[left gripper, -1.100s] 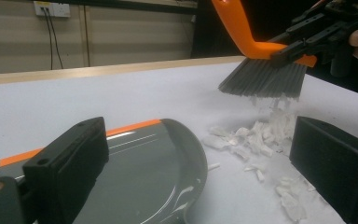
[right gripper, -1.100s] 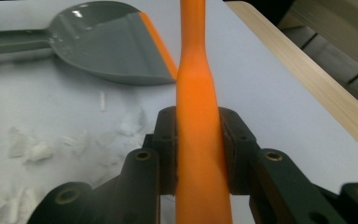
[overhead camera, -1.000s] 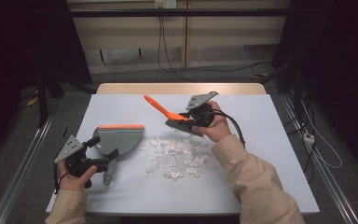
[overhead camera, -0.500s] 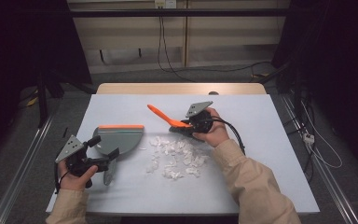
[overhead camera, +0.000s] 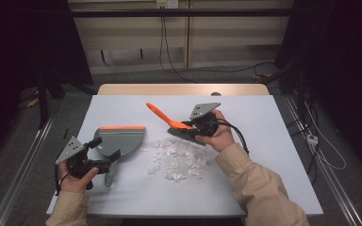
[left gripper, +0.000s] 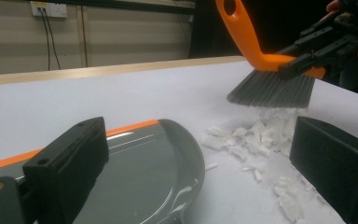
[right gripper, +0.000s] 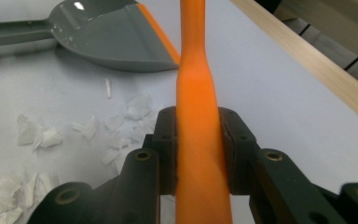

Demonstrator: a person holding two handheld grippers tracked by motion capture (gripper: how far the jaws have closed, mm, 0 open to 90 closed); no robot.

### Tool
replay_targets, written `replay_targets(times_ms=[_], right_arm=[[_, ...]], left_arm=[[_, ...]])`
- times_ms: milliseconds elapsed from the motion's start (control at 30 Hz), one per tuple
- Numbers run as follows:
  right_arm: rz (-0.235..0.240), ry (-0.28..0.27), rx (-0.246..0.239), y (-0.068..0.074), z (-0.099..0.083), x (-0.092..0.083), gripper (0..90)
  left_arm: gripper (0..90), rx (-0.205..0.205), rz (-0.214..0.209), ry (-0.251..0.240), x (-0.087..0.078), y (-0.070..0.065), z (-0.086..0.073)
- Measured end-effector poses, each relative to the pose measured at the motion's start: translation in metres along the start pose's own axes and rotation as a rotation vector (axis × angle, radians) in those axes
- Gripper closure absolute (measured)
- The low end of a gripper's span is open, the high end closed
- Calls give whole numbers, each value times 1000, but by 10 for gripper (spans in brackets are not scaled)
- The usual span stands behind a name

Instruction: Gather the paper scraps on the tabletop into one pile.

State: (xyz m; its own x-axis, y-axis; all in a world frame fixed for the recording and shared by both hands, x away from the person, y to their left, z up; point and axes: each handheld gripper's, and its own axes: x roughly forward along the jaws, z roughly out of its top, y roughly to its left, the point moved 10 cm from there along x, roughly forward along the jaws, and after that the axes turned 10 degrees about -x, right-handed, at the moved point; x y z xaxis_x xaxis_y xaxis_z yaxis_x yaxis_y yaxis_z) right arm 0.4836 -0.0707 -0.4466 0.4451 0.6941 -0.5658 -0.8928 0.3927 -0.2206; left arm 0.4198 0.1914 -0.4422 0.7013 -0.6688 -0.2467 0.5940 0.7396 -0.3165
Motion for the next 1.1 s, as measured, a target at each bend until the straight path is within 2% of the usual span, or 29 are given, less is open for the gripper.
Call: replay_targets(times_ms=[100, 233, 267, 533, 833, 933, 1000, 1067, 1100], right_arm=[[-35, -6, 25, -5, 5, -6, 718], [-62, -66, 103, -9, 15, -11, 718], [-62, -73, 106, -8, 17, -12, 718], [-51, -106, 126, 3, 29, -8, 718], [-78, -150, 235, 14, 42, -8, 718], [-86, -172, 295, 18, 44, -6, 718], [-89, -173, 297, 23, 45, -3, 718], [-105, -150, 304, 27, 44, 0, 718], [-99, -155, 320, 30, 45, 1, 718]], left_arm=[[42, -6, -2, 0, 1, -1, 0], [42, -5, -6, 4, 2, -1, -1], [42, -5, -7, 4, 2, -1, -1], [42, -1, -10, 11, 2, -1, -2], [42, 1, -12, 7, 2, -3, -2], [42, 2, -13, 10, 2, -3, -2], [42, 1, -12, 10, 2, -3, -2], [42, 0, -13, 9, 2, -3, -2], [42, 3, -13, 10, 2, -3, -2]])
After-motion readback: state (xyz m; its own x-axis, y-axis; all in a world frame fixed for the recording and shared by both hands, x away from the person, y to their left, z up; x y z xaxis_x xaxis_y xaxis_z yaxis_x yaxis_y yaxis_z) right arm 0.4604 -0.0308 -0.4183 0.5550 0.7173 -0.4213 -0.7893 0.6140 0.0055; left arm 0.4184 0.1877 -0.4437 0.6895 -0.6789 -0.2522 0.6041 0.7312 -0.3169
